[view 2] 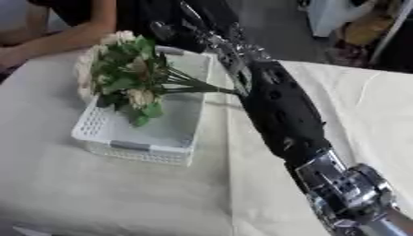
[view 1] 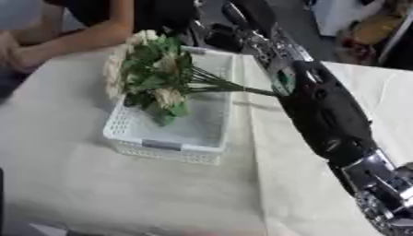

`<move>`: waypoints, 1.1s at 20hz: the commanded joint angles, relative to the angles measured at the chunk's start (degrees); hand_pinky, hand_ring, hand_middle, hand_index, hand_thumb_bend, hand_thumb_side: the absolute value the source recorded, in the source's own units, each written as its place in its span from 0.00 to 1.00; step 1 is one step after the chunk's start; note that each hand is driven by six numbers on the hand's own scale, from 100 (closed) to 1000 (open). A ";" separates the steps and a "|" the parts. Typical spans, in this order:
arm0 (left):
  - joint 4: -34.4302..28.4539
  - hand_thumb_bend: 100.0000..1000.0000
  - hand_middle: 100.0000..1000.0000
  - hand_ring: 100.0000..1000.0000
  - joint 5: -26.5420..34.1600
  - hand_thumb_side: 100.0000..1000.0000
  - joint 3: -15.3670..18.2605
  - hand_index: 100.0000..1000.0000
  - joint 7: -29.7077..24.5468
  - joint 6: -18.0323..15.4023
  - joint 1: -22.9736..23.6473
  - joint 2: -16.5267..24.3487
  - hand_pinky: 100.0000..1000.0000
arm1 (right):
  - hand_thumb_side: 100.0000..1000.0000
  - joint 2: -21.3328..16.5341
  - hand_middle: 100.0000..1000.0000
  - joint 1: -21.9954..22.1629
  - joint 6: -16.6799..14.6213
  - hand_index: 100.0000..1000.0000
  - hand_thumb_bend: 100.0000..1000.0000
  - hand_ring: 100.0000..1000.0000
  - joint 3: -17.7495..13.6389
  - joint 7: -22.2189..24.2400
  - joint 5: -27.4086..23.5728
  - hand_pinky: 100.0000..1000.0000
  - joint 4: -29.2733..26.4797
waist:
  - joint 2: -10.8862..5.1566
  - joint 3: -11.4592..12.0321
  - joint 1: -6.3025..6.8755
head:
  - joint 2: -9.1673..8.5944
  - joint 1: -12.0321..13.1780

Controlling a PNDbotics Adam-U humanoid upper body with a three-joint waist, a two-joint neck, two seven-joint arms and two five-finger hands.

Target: Pick up objects on the table and place them in the box.

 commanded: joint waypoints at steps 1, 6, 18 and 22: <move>-1.03 0.04 0.58 0.47 -0.23 0.83 -0.01 0.65 -0.14 0.03 -0.40 1.21 0.43 | 0.00 -1.93 0.84 -1.77 0.74 0.79 0.03 0.85 -0.15 -1.31 -0.81 0.97 -2.24 | -0.88 -0.08 0.48 | -0.26 0.00; -1.03 0.04 0.58 0.47 -0.44 0.83 0.22 0.65 -0.05 0.15 0.11 1.53 0.43 | 0.00 -5.64 0.86 -2.58 1.79 0.81 0.13 0.87 0.04 -1.56 -4.14 0.99 -6.30 | -1.29 -0.75 0.44 | -0.33 0.83; -1.03 0.03 0.58 0.47 -2.08 0.83 1.69 0.65 1.69 1.38 3.86 4.16 0.42 | 0.00 -29.31 0.90 19.61 9.56 0.91 0.00 0.83 -10.44 -1.76 -36.46 0.80 -39.67 | -3.33 -5.52 0.58 | 0.38 9.78; -1.03 0.02 0.58 0.47 -2.36 0.83 1.70 0.65 1.82 1.78 4.22 4.37 0.42 | 0.08 -26.59 0.92 34.50 12.46 0.94 0.00 0.81 -17.35 3.20 -42.88 0.79 -49.44 | -3.07 -6.55 1.13 | 0.50 10.99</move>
